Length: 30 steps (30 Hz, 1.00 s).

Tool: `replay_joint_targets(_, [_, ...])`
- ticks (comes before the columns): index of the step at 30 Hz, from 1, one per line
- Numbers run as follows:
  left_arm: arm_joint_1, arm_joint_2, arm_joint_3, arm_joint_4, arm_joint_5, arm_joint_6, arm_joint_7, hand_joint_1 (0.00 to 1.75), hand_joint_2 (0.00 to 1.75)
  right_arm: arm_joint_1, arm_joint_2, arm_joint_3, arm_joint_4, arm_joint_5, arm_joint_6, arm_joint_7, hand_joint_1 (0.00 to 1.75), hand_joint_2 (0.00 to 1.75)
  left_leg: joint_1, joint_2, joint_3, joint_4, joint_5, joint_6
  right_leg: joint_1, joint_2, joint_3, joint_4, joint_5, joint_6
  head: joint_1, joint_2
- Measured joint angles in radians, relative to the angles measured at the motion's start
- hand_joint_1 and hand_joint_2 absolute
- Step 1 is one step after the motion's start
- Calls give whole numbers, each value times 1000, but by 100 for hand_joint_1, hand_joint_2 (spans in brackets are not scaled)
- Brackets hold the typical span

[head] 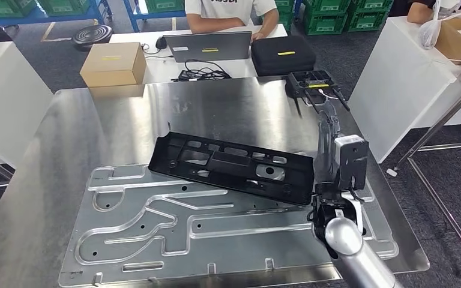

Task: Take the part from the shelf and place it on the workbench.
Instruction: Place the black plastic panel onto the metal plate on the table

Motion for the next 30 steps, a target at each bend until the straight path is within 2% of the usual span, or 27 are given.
replay_joint_targets(1, [0,1,0,0,0,0,-1,0,0,12,3,2,-29,3,5,-15,0,0,6,-1,-6,9,-2,-13,-12,-2,45,-80,28,16,0,0])
replay_joint_targets(2, [-1,3,0,0,0,-1,-2,0,0,25,6,5,-57,8,10,-27,0,0,11,-1,-13,19,-6,-26,-17,2,80,-140,52,23,0,0])
replay_joint_targets(3, [-2,5,0,1,0,-1,-3,0,0,39,11,9,-86,14,14,-35,0,0,11,-1,-19,29,-9,-39,-22,8,100,-176,67,23,1,0])
replay_joint_targets(4, [-2,7,0,1,0,-2,-3,0,0,55,15,14,-113,18,17,-43,0,0,10,-2,-26,41,-12,-48,-24,14,106,-188,66,14,1,0])
replay_joint_targets(5, [-3,8,1,1,-1,-2,-4,0,0,71,19,19,-135,21,19,-49,0,0,11,-3,-33,47,-12,-54,-22,20,96,-174,65,-3,0,0])
replay_joint_targets(7, [-2,9,1,1,-3,-2,-5,0,0,97,25,29,-174,23,22,-59,0,0,14,-1,-46,61,-16,-62,-22,16,80,-167,58,-29,-1,0])
replay_joint_targets(8, [-3,10,1,1,-4,-3,-6,0,0,107,28,33,-190,22,23,-64,0,0,16,4,-56,80,-36,-64,-19,13,71,-164,63,-40,-2,0])
replay_joint_targets(9, [-4,10,2,1,-4,-4,-7,0,0,115,29,36,-205,18,24,-71,0,0,17,11,-70,120,-71,-63,-16,10,62,-163,70,-50,-2,0])
replay_joint_targets(11, [-11,10,2,1,-6,-7,-9,0,0,136,30,38,-231,0,27,-95,0,0,12,22,-110,257,-170,-58,-5,4,45,-163,85,-65,-2,0])
replay_joint_targets(12, [-15,10,2,1,-7,-9,-9,0,0,151,31,38,-242,-13,30,-112,0,0,9,23,-123,324,-207,-54,2,0,35,-163,91,-70,-2,0])
replay_joint_targets(13, [-17,10,2,1,-9,-10,-10,0,0,168,31,38,-253,-25,31,-128,0,0,4,23,-124,367,-227,-48,9,-4,27,-162,98,-73,-2,0])
replay_joint_targets(14, [-17,10,2,1,-11,-12,-9,0,0,185,31,38,-264,-36,33,-144,0,0,-2,23,-108,372,-228,-40,16,-7,18,-162,104,-76,-2,0])
replay_joint_targets(15, [-15,10,2,1,-13,-13,-8,0,0,201,30,38,-275,-44,36,-159,0,0,-8,23,-73,337,-213,-28,23,-9,10,-162,111,-79,-2,0])
replay_joint_targets(17, [-12,11,2,2,-16,-15,-4,0,0,231,30,38,-296,-54,42,-185,0,0,-28,25,30,190,-178,8,34,-10,-3,-162,125,-80,-2,0])
replay_joint_targets(18, [-12,12,2,2,-17,-15,-3,0,0,247,30,38,-306,-58,44,-197,0,0,-36,30,73,124,-166,17,37,-10,-7,-164,133,-80,-2,0])
replay_joint_targets(19, [-12,12,2,2,-18,-16,-3,0,0,262,30,38,-315,-60,46,-207,0,0,-44,33,100,79,-159,21,37,-11,-9,-165,140,-78,-2,0])
replay_joint_targets(20, [-12,13,2,2,-18,-16,-3,0,0,275,29,38,-322,-61,48,-214,0,0,-49,36,109,58,-156,17,36,-11,-11,-167,148,-75,-2,0])
replay_joint_targets(21, [-12,12,2,2,-19,-17,-3,0,0,285,29,38,-328,-62,49,-218,0,0,-50,38,106,55,-146,8,34,-11,-12,-169,156,-72,-1,0])
replay_joint_targets(22, [-11,12,2,2,-19,-17,-3,0,0,293,28,38,-333,-64,50,-221,0,0,-49,38,100,49,-137,6,32,-10,-14,-169,159,-67,-2,0])
replay_joint_targets(23, [-10,12,2,2,-20,-17,-2,0,0,301,27,38,-338,-65,51,-223,0,0,-46,40,92,44,-126,6,30,-8,-22,-161,147,-62,-1,0])
replay_joint_targets(24, [-9,11,2,2,-21,-17,-1,0,0,311,26,38,-344,-68,52,-225,0,0,-42,41,82,40,-114,9,30,-6,-33,-138,117,-57,-1,0])
replay_joint_targets(25, [-8,11,2,2,-23,-18,0,0,0,325,25,37,-349,-72,54,-227,0,0,-39,43,70,37,-101,12,29,-5,-50,-94,70,-54,-1,0])
replay_joint_targets(26, [-7,10,2,2,-24,-18,1,0,0,341,24,37,-353,-76,58,-229,0,0,-38,43,56,37,-90,14,29,-4,-70,-34,17,-50,-1,0])
replay_joint_targets(27, [-6,10,2,2,-26,-18,1,0,0,358,22,36,-358,-80,64,-232,0,0,-37,43,42,38,-79,15,29,-4,-86,33,-24,-46,-1,0])
replay_joint_targets(28, [-5,9,2,2,-28,-17,2,0,0,376,20,36,-361,-84,71,-236,0,0,-36,43,28,38,-68,13,28,-4,-94,89,-42,-43,-1,0])
replay_joint_targets(29, [-4,9,2,2,-30,-15,3,0,0,393,19,36,-364,-89,80,-241,0,0,-34,43,15,39,-58,11,26,-5,-87,117,-35,-39,-1,0])
replay_joint_targets(30, [-4,9,2,2,-31,-13,4,0,0,408,17,36,-366,-94,88,-246,0,0,-32,43,2,41,-48,7,24,-5,-63,110,-10,-35,-1,0])
